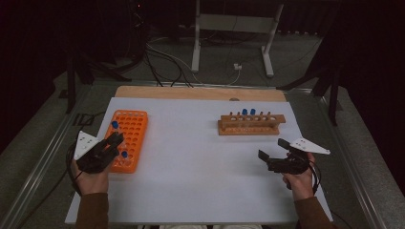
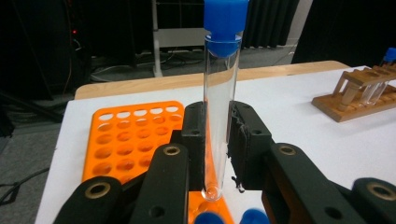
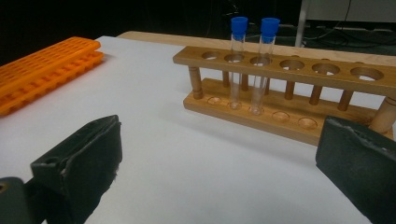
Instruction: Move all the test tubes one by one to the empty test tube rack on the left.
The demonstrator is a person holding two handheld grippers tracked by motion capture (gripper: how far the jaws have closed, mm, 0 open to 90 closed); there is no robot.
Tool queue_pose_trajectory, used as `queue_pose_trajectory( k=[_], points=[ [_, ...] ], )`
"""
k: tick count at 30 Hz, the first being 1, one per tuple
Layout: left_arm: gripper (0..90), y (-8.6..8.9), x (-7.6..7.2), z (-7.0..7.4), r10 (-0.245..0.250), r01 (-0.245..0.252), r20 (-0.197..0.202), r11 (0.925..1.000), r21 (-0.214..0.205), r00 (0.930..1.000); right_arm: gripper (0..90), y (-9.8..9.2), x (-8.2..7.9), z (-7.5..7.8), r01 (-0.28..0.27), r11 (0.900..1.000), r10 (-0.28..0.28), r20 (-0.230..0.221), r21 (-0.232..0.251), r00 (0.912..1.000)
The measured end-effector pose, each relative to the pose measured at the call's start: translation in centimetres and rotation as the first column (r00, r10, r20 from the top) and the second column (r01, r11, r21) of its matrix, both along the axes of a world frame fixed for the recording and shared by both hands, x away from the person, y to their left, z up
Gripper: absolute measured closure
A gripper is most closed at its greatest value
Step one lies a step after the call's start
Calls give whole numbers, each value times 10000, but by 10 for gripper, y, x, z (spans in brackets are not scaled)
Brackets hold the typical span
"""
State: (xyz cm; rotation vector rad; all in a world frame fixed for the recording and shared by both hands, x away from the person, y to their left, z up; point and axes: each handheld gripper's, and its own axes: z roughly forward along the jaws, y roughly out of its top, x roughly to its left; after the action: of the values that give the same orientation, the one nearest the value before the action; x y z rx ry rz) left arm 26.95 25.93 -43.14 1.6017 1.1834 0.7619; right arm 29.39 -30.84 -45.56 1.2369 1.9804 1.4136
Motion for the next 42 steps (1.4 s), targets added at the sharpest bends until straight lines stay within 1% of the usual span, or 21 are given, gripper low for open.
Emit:
queue_pose_trajectory(
  k=[5,14,21,28,34,36,39,42],
  points=[
    [781,7,-4,-3,194,-194,0,9998,-55,9998,9,1,0,0,-55,10000,55,-5,-21,10000],
    [781,15,-9,-13,445,-448,-137,9988,-183,9989,9,1,-1,0,-61,10000,61,0,-3,10000],
    [780,23,-17,-22,590,-598,-322,9980,-220,9977,9,1,-1,0,-89,10000,89,26,-9,10000],
    [780,26,-23,-30,577,-589,-585,9981,-189,9966,9,2,-1,-1,-115,9999,115,30,-35,9999],
    [780,25,-26,-35,505,-499,-835,9987,87,9952,9,1,-2,-1,-121,9999,121,37,-18,9999],
    [780,25,-27,-37,497,-477,-920,9986,242,9945,9,1,-2,0,-127,9999,127,51,1,9999],
    [780,24,-28,-40,517,-456,-1162,9975,543,9919,9,1,-2,0,-128,9999,128,61,21,9999],
    [780,23,-29,-45,523,-395,-1502,9954,868,9873,9,1,-2,0,-140,9999,140,69,18,9999]
  ],
)
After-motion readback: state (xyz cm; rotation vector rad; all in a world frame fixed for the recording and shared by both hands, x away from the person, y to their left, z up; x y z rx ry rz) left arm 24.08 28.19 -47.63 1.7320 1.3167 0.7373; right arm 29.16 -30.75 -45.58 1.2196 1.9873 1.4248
